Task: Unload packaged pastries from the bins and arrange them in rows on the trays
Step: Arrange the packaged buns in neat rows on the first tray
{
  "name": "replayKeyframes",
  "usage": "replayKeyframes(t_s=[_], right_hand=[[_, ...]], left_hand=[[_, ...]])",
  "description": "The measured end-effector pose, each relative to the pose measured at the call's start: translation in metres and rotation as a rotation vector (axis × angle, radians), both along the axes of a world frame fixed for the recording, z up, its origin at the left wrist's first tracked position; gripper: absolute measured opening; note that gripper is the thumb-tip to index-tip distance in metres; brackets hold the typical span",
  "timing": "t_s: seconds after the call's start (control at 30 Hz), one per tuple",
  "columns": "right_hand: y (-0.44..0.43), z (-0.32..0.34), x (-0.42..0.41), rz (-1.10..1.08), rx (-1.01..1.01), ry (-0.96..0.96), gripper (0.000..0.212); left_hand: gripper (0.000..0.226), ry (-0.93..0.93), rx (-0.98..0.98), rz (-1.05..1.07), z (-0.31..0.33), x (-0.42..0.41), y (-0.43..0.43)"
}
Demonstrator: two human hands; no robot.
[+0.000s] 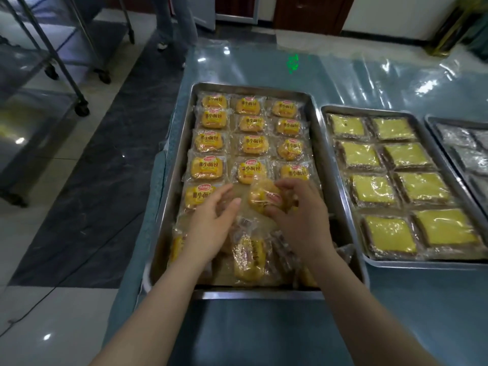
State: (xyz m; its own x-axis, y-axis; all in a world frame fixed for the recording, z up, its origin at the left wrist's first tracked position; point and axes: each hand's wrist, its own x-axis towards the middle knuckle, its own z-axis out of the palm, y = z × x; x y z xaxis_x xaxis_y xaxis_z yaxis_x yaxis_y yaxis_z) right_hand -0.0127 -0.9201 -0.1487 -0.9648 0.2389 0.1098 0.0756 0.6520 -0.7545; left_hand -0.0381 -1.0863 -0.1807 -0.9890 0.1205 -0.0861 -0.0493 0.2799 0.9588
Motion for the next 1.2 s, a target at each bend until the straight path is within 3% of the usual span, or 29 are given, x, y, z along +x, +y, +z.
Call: replayKeyframes(t_s=[0.07,0.13,0.2,0.27,0.5,0.6,0.73,0.9,1.1,1.2], right_hand=[[-0.001,0.006,0.0,0.063,-0.068,0.009,0.049],[0.003,0.011,0.0,0.094,-0.29,0.006,0.044],[0.013,0.011,0.0,0.028,-0.565,-0.023,0.031],[0.025,0.01,-0.001,-0.069,-0.699,-0.098,0.012],[0.051,-0.008,-0.012,-0.182,-1.103,-0.236,0.01],[0.052,-0.017,-0.016,-0.174,-1.019,-0.239,0.006],[0.048,-0.028,-0.024,-0.132,-0.739,-0.249,0.004],[0.041,-0.042,-0.043,-0.075,-0.551,-0.258,0.016],[0.048,-0.051,-0.077,-0.044,-0.345,-0.273,0.028],[0.041,-0.055,-0.083,0.05,-0.144,-0.342,0.036]], left_hand=[[0.022,-0.079,0.097,0.02,0.005,0.002,0.01],[0.014,-0.193,0.255,0.102,0.01,0.005,0.018],[0.015,-0.277,0.375,0.198,0.011,0.008,0.025],[0.014,-0.283,0.38,0.28,0.011,0.012,0.033],[0.022,-0.341,0.524,0.293,0.01,0.023,0.05],[0.017,-0.347,0.539,0.306,0.012,0.023,0.051],[0.013,-0.345,0.437,0.431,0.005,0.019,0.048],[0.014,-0.347,0.326,0.52,-0.011,0.013,0.034],[0.023,-0.053,-0.163,0.334,-0.023,-0.001,0.017],[0.023,0.135,-0.517,0.264,-0.025,-0.014,0.023]])
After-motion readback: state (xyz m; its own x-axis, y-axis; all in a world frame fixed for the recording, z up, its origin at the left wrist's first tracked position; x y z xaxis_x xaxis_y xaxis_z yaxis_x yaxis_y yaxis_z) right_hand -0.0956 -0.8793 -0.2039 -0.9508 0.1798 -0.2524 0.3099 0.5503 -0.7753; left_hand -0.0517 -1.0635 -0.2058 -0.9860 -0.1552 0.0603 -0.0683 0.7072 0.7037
